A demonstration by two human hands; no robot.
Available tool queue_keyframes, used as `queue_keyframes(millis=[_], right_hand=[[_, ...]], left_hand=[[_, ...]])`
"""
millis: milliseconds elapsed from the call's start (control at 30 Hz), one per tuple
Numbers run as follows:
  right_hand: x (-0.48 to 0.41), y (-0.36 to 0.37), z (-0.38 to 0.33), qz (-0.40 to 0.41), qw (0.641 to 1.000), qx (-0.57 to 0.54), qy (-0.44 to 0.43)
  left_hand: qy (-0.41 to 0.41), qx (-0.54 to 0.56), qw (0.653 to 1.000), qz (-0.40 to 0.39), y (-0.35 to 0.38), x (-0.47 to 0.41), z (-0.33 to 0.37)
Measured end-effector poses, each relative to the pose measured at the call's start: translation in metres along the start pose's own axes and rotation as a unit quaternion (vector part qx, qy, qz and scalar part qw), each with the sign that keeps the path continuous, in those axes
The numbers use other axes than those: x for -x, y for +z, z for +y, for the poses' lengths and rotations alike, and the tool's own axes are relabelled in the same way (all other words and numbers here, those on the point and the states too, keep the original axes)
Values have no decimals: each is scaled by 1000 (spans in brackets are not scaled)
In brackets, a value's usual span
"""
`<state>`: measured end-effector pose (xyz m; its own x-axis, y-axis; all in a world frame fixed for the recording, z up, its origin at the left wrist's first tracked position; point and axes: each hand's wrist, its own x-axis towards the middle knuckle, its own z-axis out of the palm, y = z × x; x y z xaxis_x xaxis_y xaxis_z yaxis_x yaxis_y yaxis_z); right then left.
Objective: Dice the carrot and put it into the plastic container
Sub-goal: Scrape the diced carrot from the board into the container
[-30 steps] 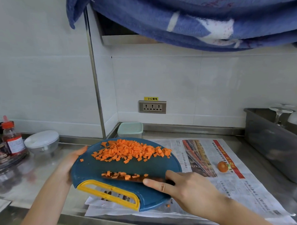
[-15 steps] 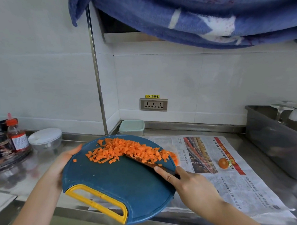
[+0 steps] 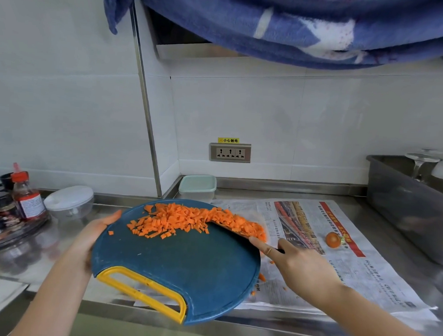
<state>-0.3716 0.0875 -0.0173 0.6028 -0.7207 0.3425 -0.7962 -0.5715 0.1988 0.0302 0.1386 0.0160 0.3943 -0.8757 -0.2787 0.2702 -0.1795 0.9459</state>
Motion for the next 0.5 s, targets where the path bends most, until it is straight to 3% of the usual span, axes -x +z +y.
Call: queue_keyframes(millis=[400, 500], right_hand=[[7, 4, 27, -33, 998, 11, 50], [8, -3, 30, -46, 998, 0, 31]], left_hand=[[-14, 19, 1000, 12, -6, -4, 1], [-32, 4, 999, 17, -2, 8, 6]])
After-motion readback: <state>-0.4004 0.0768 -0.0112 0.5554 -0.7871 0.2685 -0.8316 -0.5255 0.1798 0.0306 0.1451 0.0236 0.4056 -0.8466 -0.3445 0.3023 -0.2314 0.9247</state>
